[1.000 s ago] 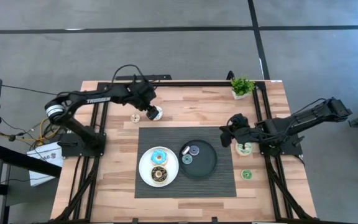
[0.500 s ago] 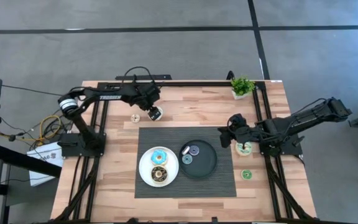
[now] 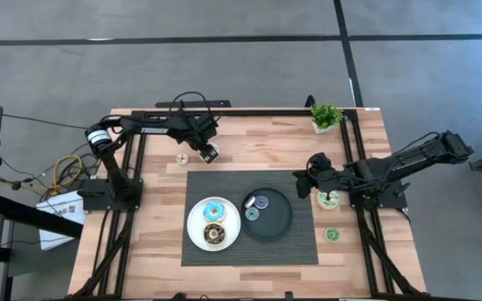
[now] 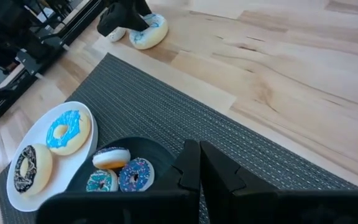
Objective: Pick & Place donuts
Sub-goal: Put the big white donut on the white plate
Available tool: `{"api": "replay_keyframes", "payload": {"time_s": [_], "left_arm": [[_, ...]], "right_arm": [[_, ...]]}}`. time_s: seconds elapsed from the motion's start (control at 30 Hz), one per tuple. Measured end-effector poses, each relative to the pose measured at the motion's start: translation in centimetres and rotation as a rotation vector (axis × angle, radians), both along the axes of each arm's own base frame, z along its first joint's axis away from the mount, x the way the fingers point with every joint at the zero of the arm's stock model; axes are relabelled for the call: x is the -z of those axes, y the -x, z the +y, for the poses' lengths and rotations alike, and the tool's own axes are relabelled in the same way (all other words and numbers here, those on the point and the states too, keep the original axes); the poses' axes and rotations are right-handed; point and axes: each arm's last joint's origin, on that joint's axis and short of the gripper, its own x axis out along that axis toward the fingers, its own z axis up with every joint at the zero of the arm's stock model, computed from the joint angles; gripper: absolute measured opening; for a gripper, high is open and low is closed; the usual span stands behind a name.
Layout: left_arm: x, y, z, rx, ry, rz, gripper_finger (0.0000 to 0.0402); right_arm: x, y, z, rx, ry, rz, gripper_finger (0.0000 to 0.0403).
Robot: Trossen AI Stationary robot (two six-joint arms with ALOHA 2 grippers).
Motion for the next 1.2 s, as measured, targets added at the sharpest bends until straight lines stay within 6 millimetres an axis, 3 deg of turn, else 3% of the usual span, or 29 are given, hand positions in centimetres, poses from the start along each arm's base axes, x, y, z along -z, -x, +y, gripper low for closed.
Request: {"api": "replay_keyframes", "payload": {"time_s": [0.23, 0.47, 0.6, 0.8, 1.0, 1.2], "left_arm": [[-0.7, 0.2, -0.2, -0.078, 0.040, 0.011, 0.0121], [-5.6, 0.0, -2.9, -0.133, 0.029, -0.126, 0.0091], [-9.0, 0.6, -6.8, -0.158, 0.028, -0.202, 0.0087], [-11.9, 2.1, -15.0, -0.237, -0.041, -0.248, 0.0087], [-11.8, 3.1, -23.3, -0.276, 0.003, -0.343, 0.0087], [-9.3, 4.3, -28.7, -0.375, 0.090, -0.387, 0.0087]], "right_arm": [[0.2, 0.1, 0.0, -0.005, 0.002, 0.023, 0.0001], [0.2, 0.1, 0.2, -0.102, -0.001, 0.058, 0.0001], [0.3, 0.1, 0.4, -0.168, -0.011, 0.074, 0.0001], [0.1, -0.1, 0.6, -0.230, -0.049, 0.053, 0.0001], [0.1, -0.2, 0.8, -0.312, -0.031, 0.071, 0.0001], [0.0, -0.2, 0.9, -0.354, -0.027, 0.071, 0.0001]]}}
